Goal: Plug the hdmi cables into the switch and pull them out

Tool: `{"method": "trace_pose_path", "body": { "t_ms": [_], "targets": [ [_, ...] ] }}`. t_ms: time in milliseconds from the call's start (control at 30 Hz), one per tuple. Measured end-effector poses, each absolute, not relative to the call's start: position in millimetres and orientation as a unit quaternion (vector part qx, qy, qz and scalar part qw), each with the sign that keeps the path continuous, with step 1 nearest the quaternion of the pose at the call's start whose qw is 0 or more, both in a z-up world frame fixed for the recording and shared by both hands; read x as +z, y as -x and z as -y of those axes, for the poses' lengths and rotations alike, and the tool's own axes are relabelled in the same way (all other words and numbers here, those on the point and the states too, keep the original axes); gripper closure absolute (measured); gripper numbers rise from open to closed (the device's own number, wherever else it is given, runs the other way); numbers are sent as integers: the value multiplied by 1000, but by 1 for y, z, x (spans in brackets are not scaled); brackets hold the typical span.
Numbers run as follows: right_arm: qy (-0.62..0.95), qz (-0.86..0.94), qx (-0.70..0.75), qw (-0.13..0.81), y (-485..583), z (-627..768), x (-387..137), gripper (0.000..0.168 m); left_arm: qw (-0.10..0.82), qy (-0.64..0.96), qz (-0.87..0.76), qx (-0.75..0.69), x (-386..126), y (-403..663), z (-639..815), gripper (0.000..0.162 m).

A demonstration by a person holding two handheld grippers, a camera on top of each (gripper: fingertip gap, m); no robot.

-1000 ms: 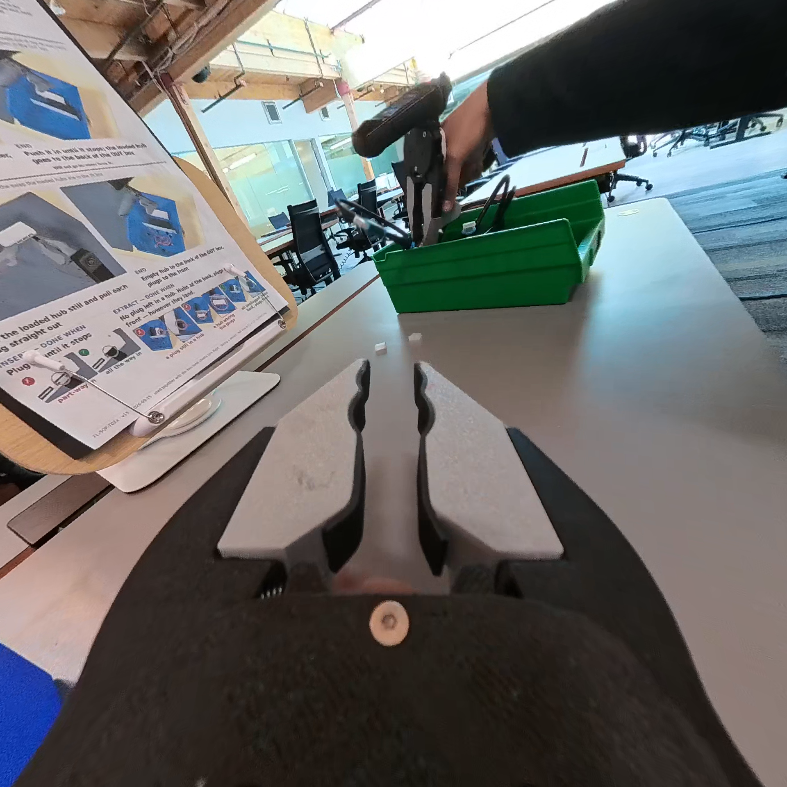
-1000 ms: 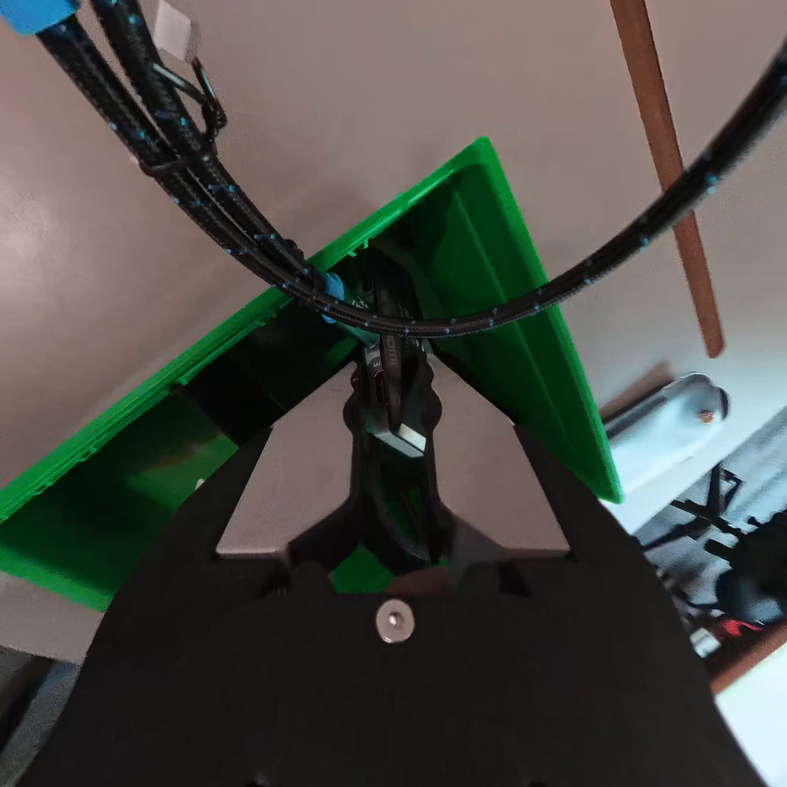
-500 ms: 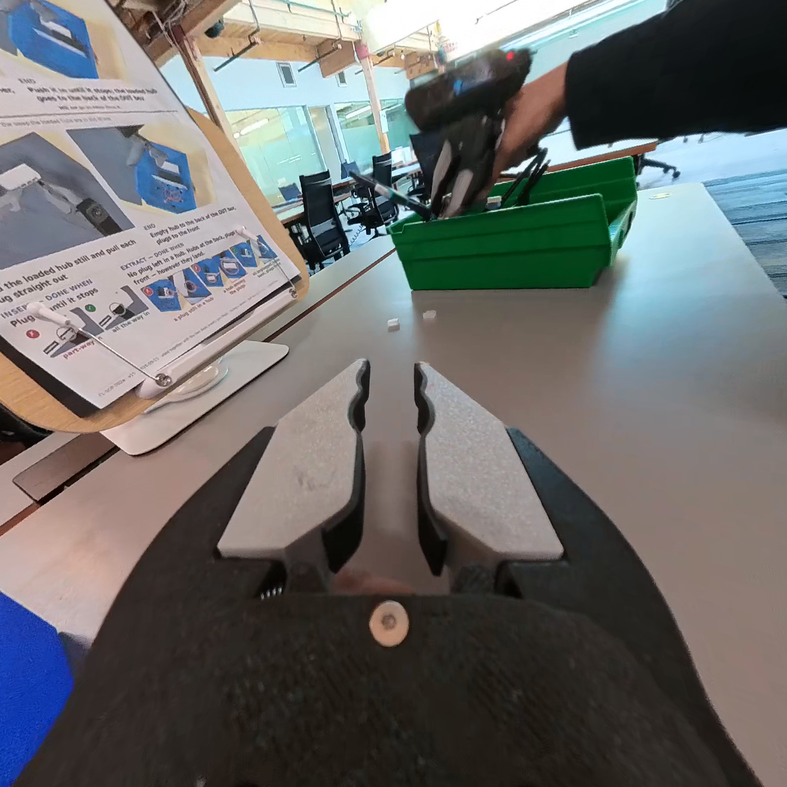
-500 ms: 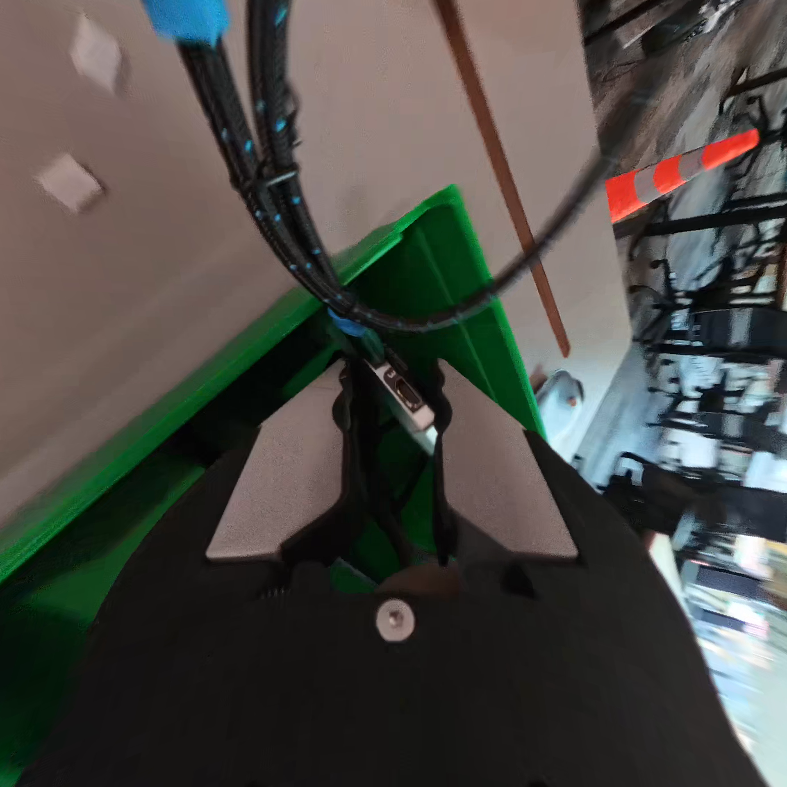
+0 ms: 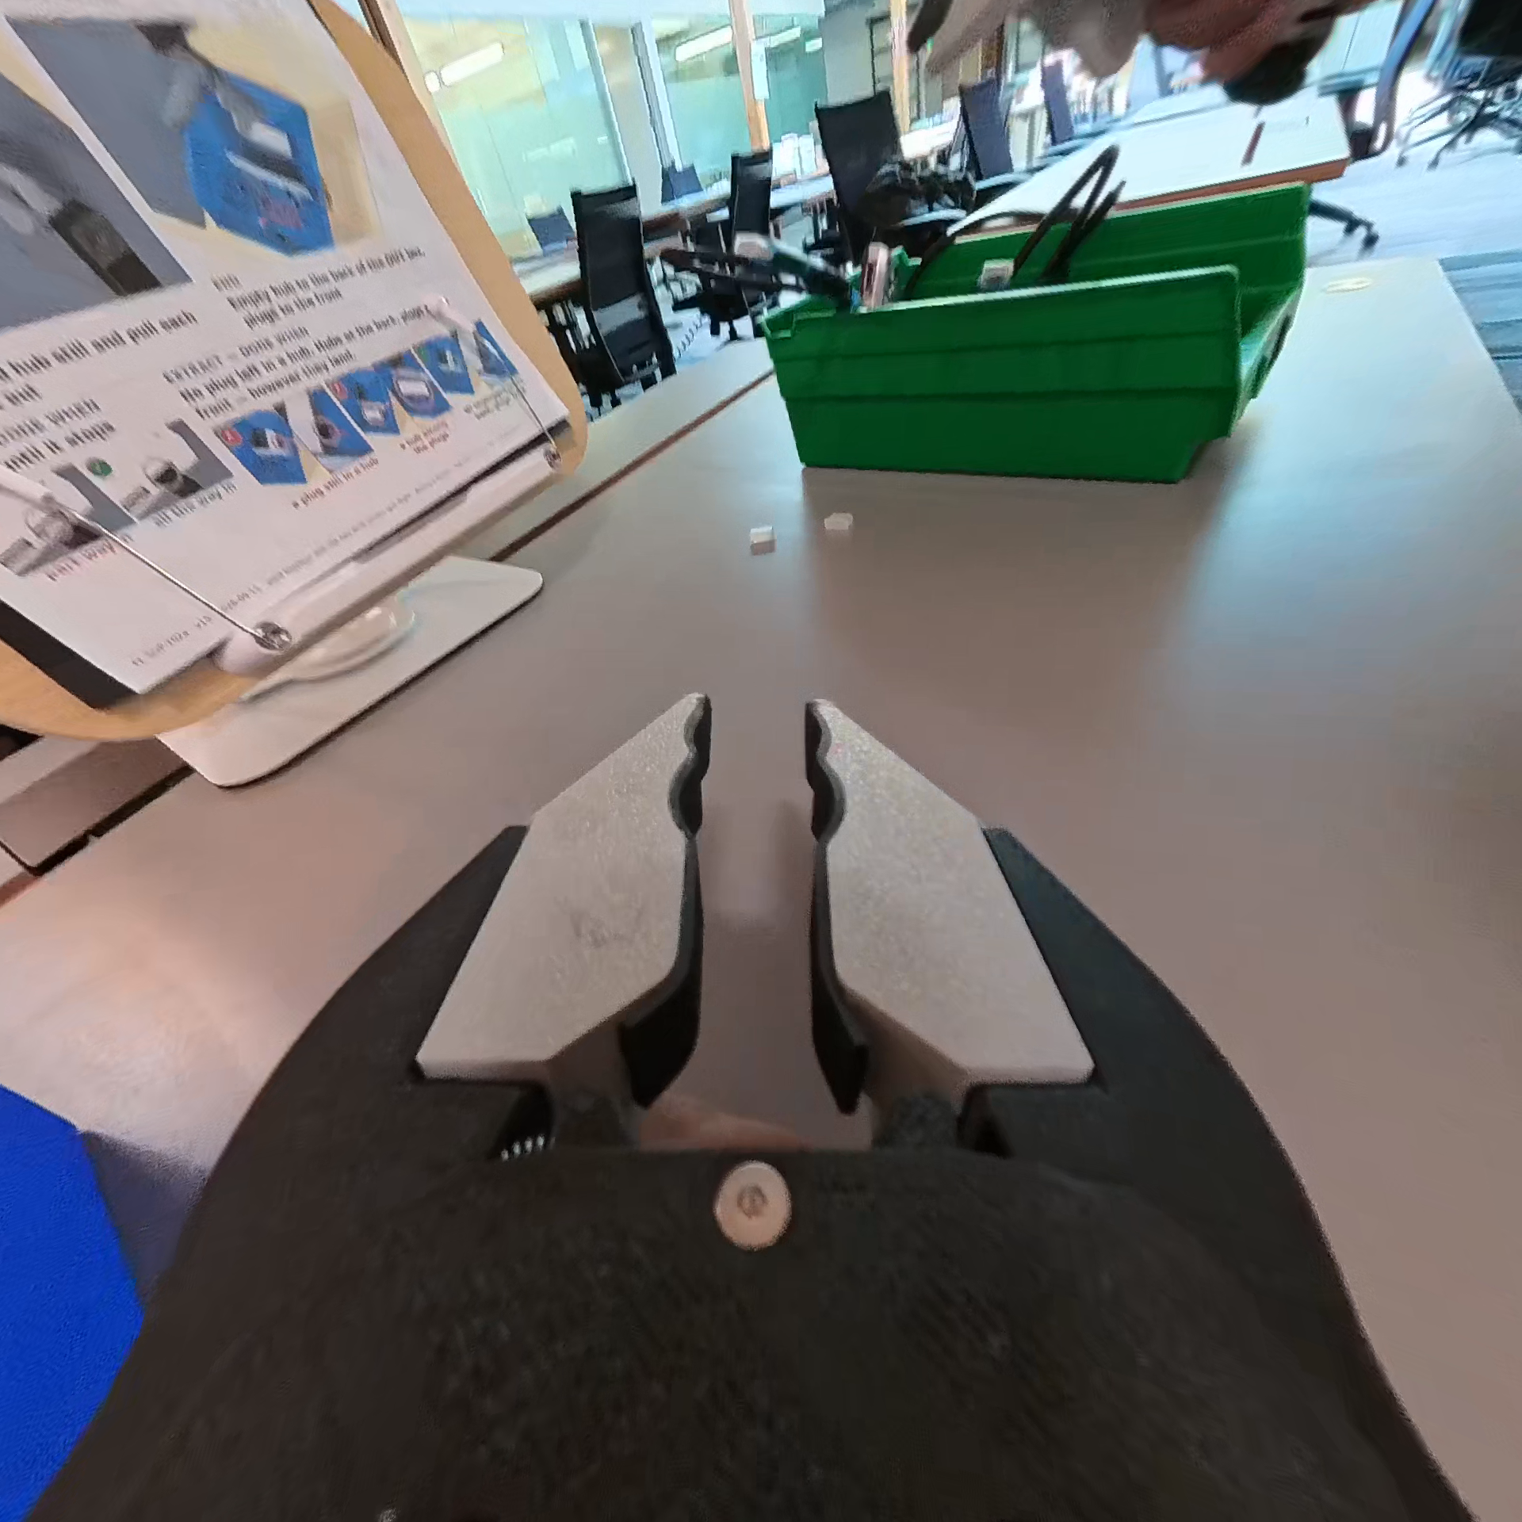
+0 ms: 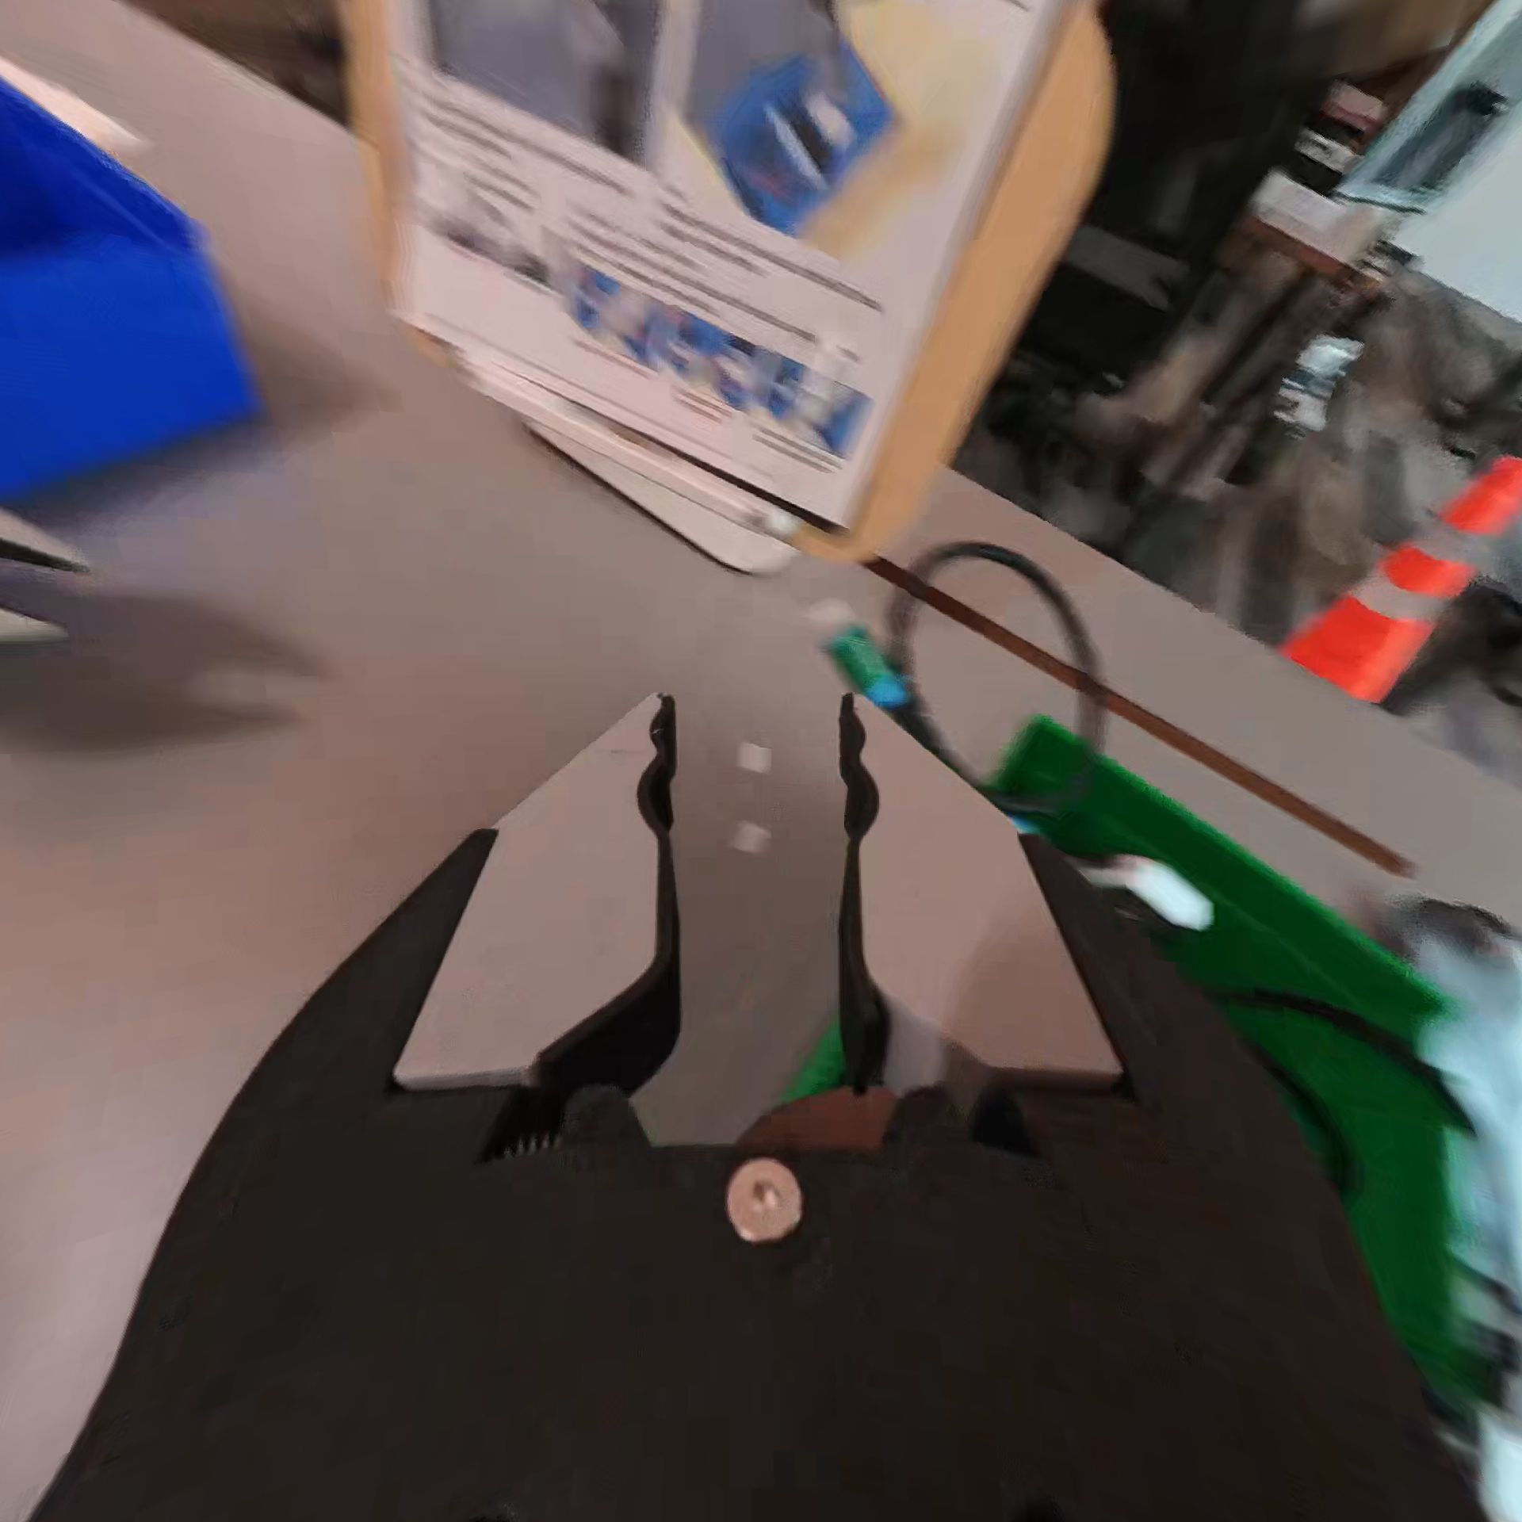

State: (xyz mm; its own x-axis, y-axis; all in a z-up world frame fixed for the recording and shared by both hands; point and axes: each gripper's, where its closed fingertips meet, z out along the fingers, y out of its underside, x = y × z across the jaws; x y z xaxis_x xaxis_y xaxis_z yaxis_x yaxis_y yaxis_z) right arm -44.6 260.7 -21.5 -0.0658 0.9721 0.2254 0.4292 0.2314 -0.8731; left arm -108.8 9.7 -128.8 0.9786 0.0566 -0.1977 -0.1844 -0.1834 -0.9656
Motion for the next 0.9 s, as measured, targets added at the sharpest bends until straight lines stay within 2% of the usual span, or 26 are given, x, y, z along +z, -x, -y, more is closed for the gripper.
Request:
{"method": "trace_pose_path", "body": {
  "t_ms": [133,200,300,467,567,900],
  "targets": [
    [507,661,366,414,34,-178,-63,130,626,773,-32,94,-133,110,-10,136],
    [491,658,342,457,27,-164,-87,132,628,772,-24,96,-133,110,-8,136],
    [491,639,300,512,26,-169,-115,144,630,770,-17,101,-132,111,-6,136],
    [561,642,226,471,38,-202,-158,140,634,766,3,103,-130,116,-3,137],
    [612,608,203,464,48,-234,-157,168,636,764,6,104,-130,116,-2,137],
    [715,578,89,383,72,-291,-210,167,626,774,-10,97,-134,111,-5,137]
  ]
}}
